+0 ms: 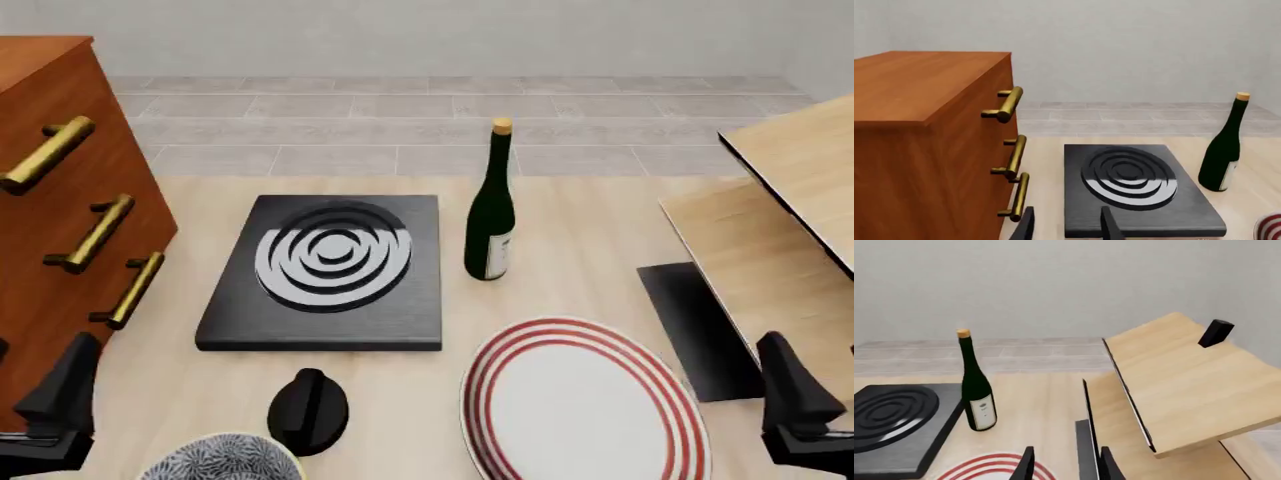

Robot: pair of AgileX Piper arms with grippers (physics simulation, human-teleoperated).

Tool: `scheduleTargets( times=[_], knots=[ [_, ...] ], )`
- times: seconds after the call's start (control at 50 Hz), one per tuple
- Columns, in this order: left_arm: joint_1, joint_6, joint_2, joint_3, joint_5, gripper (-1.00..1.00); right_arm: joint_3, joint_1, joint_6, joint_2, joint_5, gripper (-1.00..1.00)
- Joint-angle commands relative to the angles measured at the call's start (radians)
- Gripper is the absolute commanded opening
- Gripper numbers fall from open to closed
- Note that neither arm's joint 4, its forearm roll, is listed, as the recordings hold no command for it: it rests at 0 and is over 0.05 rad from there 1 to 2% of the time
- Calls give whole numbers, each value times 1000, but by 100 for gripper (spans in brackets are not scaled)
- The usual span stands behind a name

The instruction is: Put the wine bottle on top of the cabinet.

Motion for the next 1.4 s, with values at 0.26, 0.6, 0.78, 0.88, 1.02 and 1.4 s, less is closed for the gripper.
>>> scheduleTargets(
  times=[0.26, 0.6, 0.78, 0.88, 1.02, 1.4],
  knots=[
    [-31, 38, -2, -146, 95, 100, -1, 23, 4, 17, -15, 100],
    [-178, 42, 103, -388, 260, 100, -2, 23, 0, -1, -3, 100],
    [-246, 27, 203, -455, 206, 100, -1, 23, 1, 17, -22, 100],
    [-293, 60, 217, -510, 230, 100, 0, 22, 8, 45, -39, 100],
    [-371, 40, 296, -613, 260, 100, 0, 22, 5, 39, -38, 100],
    [-471, 20, 441, -666, 192, 100, 0, 22, 7, 48, -43, 100]
  ],
)
